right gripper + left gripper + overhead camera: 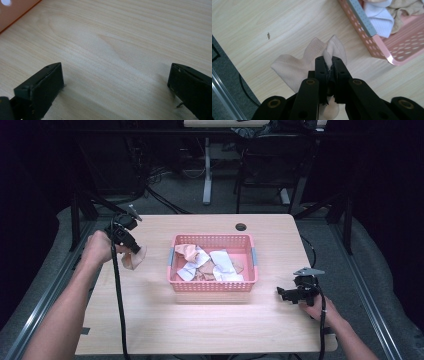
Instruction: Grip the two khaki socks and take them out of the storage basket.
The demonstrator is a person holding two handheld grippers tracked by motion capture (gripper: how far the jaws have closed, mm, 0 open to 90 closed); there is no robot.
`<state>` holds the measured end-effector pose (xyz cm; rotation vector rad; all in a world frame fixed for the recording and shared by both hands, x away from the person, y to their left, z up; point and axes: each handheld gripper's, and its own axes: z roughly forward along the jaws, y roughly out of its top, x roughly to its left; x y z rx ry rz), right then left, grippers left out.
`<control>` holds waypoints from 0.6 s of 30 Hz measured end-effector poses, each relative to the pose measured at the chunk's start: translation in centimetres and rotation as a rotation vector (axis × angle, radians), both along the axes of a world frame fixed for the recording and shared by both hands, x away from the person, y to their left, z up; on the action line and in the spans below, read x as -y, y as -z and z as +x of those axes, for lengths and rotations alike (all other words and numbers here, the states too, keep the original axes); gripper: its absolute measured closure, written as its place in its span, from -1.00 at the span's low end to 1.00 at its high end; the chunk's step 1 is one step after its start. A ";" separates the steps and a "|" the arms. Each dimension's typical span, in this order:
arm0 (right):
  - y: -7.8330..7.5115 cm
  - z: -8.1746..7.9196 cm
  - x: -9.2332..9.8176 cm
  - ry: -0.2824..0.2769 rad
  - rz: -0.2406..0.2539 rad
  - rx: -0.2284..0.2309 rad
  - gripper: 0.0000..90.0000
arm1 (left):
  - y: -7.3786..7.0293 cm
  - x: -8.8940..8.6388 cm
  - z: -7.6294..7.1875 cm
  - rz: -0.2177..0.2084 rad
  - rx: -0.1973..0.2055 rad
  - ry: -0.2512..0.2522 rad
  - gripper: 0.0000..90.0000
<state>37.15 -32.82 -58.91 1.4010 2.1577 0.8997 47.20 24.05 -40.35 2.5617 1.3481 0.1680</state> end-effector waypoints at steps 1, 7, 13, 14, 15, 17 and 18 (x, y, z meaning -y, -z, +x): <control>0.0 0.0 0.0 0.000 0.000 0.000 -1.00 | 0.4 -0.1 0.1 0.001 -0.008 -0.005 0.88; 0.0 0.0 0.0 0.002 0.007 0.003 -1.00 | 2.7 -0.9 0.6 -0.016 -0.021 -0.046 0.88; 0.0 0.0 0.0 0.001 0.007 0.002 -1.00 | 5.0 -1.4 0.9 -0.036 -0.028 -0.083 0.88; 0.0 0.0 0.0 0.001 0.007 0.002 -1.00 | 5.4 -1.5 1.0 -0.042 -0.030 -0.090 0.88; 0.0 0.0 0.0 0.002 0.007 0.002 -1.00 | 5.8 -1.6 1.0 -0.044 -0.034 -0.097 0.88; 0.0 0.0 0.0 0.002 0.007 0.002 -1.00 | 6.6 -1.8 1.1 -0.045 -0.044 -0.109 0.87; 0.0 0.0 0.0 0.001 0.007 0.003 -1.00 | 7.1 -1.9 1.1 -0.055 -0.049 -0.121 0.87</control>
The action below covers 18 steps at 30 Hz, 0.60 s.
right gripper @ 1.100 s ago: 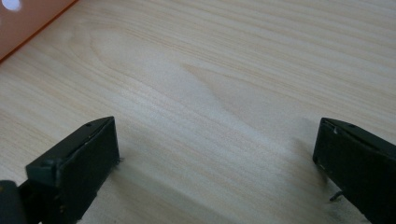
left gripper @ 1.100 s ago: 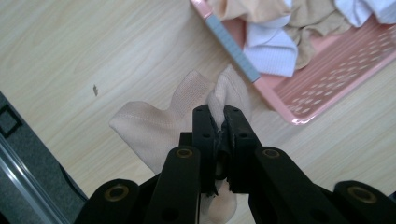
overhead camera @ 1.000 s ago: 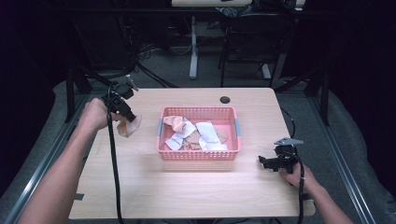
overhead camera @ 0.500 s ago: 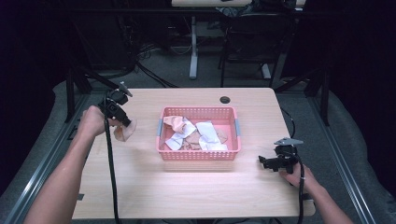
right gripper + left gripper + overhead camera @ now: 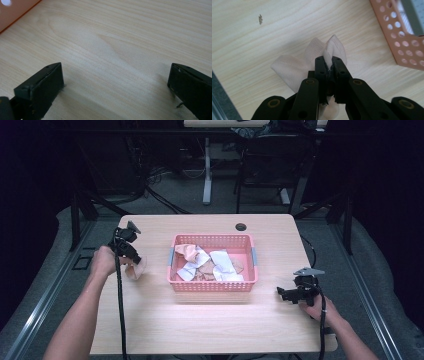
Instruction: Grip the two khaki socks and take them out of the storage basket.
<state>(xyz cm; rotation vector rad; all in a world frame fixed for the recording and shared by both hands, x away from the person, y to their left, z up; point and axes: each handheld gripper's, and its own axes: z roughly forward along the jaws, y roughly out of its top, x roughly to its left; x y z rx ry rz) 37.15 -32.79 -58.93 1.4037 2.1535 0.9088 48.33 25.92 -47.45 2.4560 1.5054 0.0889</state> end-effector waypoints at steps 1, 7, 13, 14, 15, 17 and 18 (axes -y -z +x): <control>0.0 0.0 0.0 0.000 0.000 0.000 -1.00 | 0.4 -0.1 0.0 -0.001 -0.004 -0.006 0.87; 0.0 0.0 0.0 0.000 0.000 0.000 -1.00 | 2.3 -0.2 0.2 -0.012 -0.020 -0.026 0.87; 0.0 0.0 0.0 0.001 0.001 0.000 -1.00 | 3.3 -0.3 0.2 -0.021 -0.030 -0.043 0.84; 0.0 0.0 0.0 0.000 0.000 0.000 -1.00 | 3.4 -0.3 0.2 -0.019 -0.030 -0.043 0.83; 0.0 0.0 0.0 0.001 0.000 0.000 -1.00 | 3.5 -0.4 0.3 -0.019 -0.033 -0.039 0.81; 0.0 0.0 0.0 0.001 0.000 0.000 -1.00 | 3.6 -0.4 0.2 -0.026 -0.030 -0.042 0.72; 0.0 0.0 0.0 0.000 -0.001 0.000 -1.00 | 3.5 -0.3 0.2 -0.023 -0.030 -0.048 0.63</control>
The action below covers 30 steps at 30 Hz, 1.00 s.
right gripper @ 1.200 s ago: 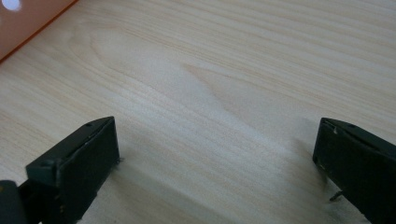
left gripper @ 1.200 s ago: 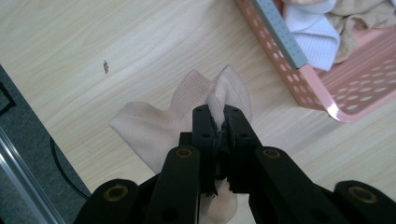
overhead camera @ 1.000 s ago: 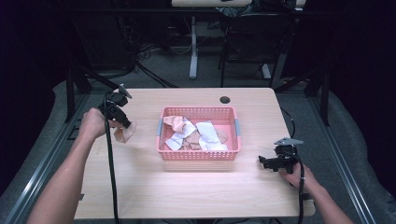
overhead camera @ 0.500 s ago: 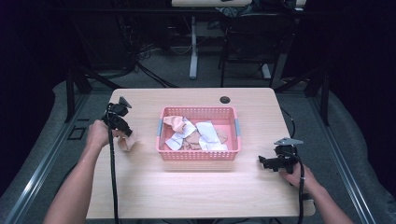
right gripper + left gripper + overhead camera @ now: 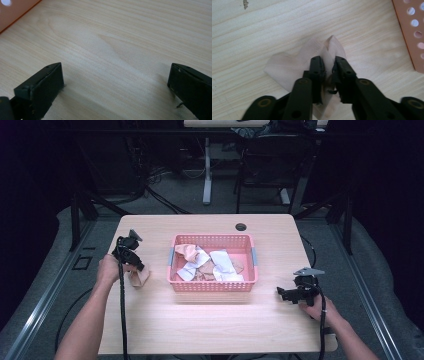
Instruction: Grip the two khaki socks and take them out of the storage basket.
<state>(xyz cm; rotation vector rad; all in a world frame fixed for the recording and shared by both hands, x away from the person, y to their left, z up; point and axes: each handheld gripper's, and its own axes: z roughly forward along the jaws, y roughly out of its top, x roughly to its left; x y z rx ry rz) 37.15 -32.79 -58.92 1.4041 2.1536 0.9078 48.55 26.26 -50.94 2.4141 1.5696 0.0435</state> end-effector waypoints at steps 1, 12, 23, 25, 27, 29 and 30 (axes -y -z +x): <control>0.0 0.0 0.0 0.000 0.000 0.000 -1.00 | 0.0 0.0 0.0 0.002 0.008 -0.001 0.51; 0.0 0.0 0.0 0.000 0.000 0.000 -1.00 | -3.7 0.4 -0.8 0.032 0.116 0.009 -0.58; 0.0 0.0 0.0 0.000 0.001 0.000 -1.00 | -8.4 5.3 -0.7 0.039 0.215 0.126 -0.90; 0.0 0.0 0.0 0.000 -0.001 0.000 -1.00 | -8.7 6.5 -0.5 0.039 0.228 0.150 -0.95; 0.0 0.0 0.0 0.000 0.001 0.001 -1.00 | -9.0 7.6 -0.2 0.040 0.237 0.170 -0.95; 0.0 0.0 0.0 0.000 0.001 0.001 -1.00 | -9.0 8.5 0.1 0.034 0.249 0.190 -0.95; 0.0 0.0 0.0 0.000 0.001 0.000 -1.00 | -9.1 9.1 0.3 0.024 0.245 0.209 -0.96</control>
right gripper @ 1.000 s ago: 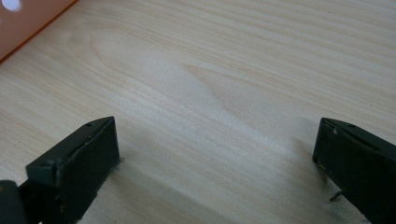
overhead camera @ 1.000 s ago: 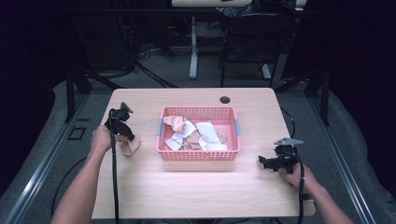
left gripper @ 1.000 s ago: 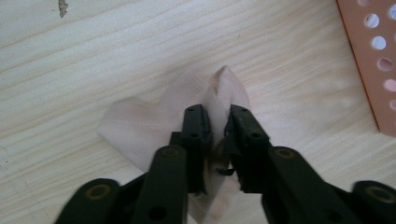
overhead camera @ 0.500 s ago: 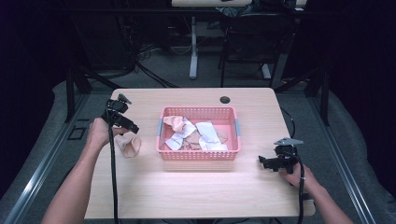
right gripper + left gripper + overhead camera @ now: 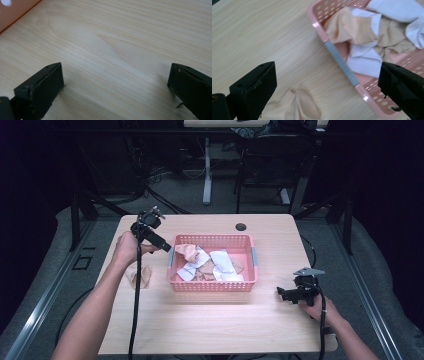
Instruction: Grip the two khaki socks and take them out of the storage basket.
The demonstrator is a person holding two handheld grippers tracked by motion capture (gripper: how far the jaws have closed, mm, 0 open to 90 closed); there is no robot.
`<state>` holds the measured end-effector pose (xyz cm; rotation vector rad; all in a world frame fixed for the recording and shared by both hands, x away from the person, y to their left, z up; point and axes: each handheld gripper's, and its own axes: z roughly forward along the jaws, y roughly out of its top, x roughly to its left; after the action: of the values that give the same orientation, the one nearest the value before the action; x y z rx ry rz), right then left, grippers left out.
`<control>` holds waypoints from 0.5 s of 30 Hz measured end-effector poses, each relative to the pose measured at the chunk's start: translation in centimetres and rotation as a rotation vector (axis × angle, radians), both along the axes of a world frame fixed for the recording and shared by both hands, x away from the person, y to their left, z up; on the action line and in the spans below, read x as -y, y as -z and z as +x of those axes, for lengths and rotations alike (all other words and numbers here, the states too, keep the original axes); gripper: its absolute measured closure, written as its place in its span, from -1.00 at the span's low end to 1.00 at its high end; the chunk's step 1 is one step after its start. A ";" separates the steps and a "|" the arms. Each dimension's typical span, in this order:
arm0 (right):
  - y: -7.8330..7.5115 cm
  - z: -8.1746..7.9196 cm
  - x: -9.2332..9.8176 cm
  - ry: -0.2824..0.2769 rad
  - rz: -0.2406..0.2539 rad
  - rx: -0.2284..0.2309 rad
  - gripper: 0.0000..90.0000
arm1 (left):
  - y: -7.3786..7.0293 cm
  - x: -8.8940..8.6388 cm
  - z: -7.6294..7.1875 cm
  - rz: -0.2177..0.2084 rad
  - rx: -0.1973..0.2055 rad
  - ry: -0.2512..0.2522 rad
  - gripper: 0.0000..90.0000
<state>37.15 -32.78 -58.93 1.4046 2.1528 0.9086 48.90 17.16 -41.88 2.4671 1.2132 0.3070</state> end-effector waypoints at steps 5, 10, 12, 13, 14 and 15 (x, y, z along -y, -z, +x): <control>0.0 0.0 0.0 -0.002 -0.007 -0.002 -1.00 | 0.1 2.5 1.0 0.004 -0.006 0.051 -0.97; 0.0 0.0 0.0 -0.002 -0.007 -0.002 -1.00 | 0.5 4.4 2.1 0.009 -0.022 0.097 -0.92; 0.0 0.0 0.0 -0.001 -0.006 -0.005 -1.00 | 0.8 5.1 2.5 0.017 -0.030 0.109 -0.85; 0.0 0.0 0.0 -0.001 -0.006 -0.004 -1.00 | 1.0 5.5 2.7 0.021 -0.034 0.117 -0.82; 0.0 0.0 0.0 -0.002 -0.007 -0.003 -1.00 | 1.2 5.8 2.8 0.022 -0.041 0.121 -0.79; 0.0 0.0 0.0 -0.001 -0.007 -0.002 -1.00 | 1.4 6.2 3.0 0.027 -0.047 0.130 -0.77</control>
<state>37.14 -32.82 -58.92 1.4017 2.1563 0.9001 51.94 10.99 -43.25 2.5751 1.0669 0.2326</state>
